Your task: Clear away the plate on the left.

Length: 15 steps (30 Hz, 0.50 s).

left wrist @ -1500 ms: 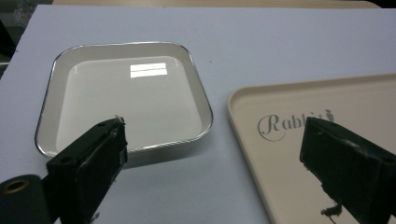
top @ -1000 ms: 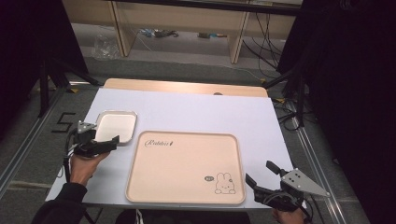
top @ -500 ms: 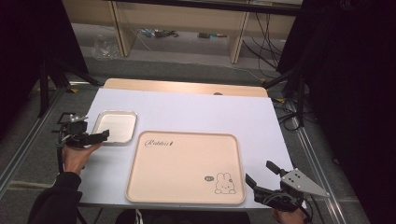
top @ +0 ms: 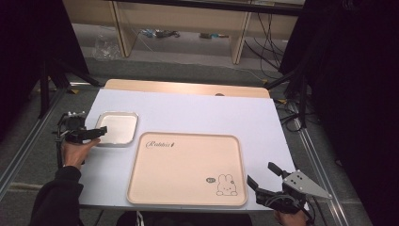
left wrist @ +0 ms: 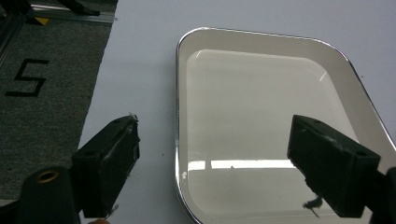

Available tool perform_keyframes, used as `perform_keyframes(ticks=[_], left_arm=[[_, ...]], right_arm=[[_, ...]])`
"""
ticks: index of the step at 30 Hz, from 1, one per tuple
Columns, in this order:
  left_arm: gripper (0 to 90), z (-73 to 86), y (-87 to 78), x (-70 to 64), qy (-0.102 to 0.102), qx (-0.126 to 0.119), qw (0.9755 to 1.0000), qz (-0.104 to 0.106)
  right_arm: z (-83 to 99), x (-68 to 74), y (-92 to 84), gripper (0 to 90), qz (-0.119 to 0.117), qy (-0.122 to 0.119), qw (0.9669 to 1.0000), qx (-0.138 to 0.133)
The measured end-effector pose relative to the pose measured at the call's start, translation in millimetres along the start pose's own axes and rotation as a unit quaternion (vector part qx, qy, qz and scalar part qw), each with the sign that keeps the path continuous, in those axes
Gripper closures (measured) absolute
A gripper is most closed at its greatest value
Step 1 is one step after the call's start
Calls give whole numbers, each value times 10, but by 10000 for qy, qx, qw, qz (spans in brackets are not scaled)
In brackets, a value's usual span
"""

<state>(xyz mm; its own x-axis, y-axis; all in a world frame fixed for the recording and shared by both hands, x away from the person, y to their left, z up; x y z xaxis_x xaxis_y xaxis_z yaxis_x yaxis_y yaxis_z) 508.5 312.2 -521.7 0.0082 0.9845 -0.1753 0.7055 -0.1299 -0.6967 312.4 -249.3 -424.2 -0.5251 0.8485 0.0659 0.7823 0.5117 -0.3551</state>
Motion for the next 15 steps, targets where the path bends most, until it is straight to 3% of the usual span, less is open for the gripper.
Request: perform_keyframes(ticks=[3,9,11,15], left_arm=[[211,-7,6,25,140,18,9999,-28],[353,15,85,60,84,153,9998,-61],[368,19,105,73,-20,162,9998,-102],[448,24,137,116,45,196,9997,-114]], right_arm=[[0,-12,-8,152,38,-57,10000,23],[-1,-5,2,152,4,-22,10000,-4],[0,-5,1,152,12,-14,10000,2],[7,-19,-14,152,53,-57,9999,94]])
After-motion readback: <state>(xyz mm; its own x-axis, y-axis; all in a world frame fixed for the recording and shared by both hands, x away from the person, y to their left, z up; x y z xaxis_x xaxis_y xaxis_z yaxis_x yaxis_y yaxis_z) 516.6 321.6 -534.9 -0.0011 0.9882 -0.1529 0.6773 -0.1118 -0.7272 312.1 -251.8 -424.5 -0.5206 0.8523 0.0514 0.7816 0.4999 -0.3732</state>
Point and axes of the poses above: each handheld gripper's, and its own axes: y roughly forward along the jaws, z roughly out of its underside, x roughly to its left, the point moved 7 cm from there along y, roughly forward along the jaws, and after that the axes turned 2 degrees about x, right-handed, at the moved point
